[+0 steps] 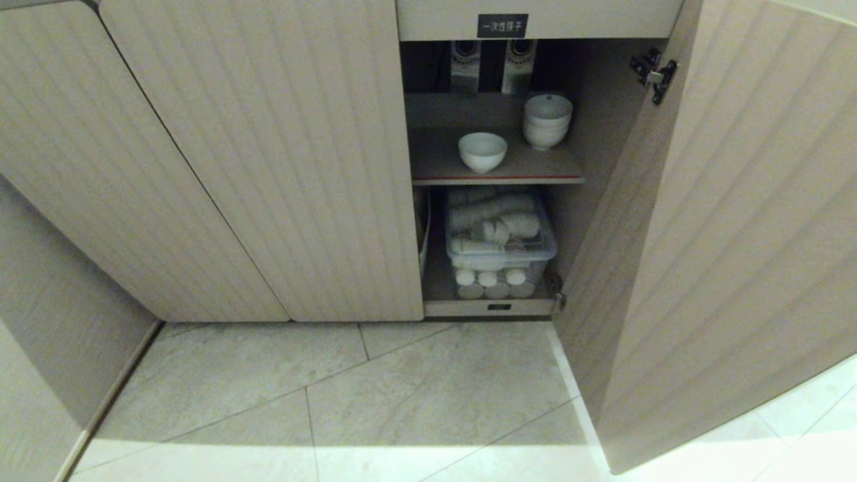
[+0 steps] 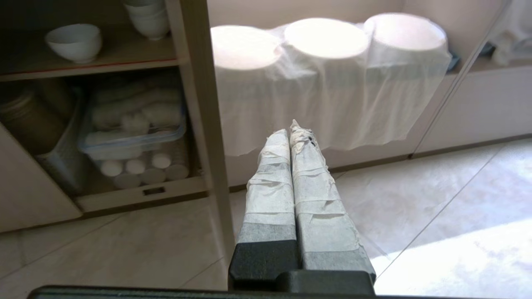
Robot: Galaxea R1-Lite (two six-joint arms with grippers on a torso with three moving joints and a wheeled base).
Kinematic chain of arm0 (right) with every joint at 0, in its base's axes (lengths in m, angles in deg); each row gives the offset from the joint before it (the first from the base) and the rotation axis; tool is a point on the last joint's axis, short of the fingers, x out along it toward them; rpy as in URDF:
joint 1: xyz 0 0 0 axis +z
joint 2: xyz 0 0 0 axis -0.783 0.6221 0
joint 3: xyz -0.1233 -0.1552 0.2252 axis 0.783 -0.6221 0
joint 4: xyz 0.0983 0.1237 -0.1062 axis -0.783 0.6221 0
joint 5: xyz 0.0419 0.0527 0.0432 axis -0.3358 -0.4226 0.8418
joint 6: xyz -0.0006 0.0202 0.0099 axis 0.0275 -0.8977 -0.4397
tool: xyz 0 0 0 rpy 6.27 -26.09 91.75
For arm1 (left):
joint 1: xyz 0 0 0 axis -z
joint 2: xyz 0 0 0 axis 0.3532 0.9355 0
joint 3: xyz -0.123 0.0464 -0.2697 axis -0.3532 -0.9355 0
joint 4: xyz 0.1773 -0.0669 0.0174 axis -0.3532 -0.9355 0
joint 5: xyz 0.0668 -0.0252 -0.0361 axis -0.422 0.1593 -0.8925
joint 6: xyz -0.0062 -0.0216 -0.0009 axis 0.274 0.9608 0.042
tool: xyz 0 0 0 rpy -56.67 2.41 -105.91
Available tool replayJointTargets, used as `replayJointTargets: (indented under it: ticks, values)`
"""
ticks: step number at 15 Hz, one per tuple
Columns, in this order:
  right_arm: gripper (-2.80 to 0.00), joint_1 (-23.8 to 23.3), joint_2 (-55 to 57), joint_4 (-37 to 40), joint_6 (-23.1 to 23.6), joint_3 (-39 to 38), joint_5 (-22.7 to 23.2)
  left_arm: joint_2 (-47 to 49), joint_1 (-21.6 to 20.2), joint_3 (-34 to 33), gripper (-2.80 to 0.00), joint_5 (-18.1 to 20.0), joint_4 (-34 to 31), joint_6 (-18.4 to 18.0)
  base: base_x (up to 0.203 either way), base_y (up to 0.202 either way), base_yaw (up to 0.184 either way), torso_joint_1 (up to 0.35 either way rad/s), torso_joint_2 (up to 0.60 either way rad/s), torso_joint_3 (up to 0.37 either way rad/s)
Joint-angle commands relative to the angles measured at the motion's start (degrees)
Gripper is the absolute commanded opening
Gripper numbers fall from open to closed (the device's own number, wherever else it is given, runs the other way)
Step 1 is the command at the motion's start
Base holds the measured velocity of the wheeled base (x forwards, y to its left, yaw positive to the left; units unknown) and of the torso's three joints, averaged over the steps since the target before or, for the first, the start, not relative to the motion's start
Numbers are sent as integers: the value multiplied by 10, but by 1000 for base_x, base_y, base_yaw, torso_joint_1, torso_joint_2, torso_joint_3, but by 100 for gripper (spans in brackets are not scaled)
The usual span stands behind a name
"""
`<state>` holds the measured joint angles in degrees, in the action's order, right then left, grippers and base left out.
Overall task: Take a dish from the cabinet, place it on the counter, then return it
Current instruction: Close the cabinet door
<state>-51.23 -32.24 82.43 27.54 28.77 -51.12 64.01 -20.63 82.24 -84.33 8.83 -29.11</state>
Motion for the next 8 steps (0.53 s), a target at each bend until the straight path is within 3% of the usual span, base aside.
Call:
replayJointTargets:
  ticks: [1,5,8]
  values:
    - [-280,-1,79,-59,5,2,-5,0,0,0,-280,0,0,0,0,0,0,0,0,0]
    - [-280,-3,144,-142,9,0,-53,0,0,0,-280,0,0,0,0,0,0,0,0,0]
    - [-280,-3,144,-146,7,0,-54,0,0,0,-280,0,0,0,0,0,0,0,0,0]
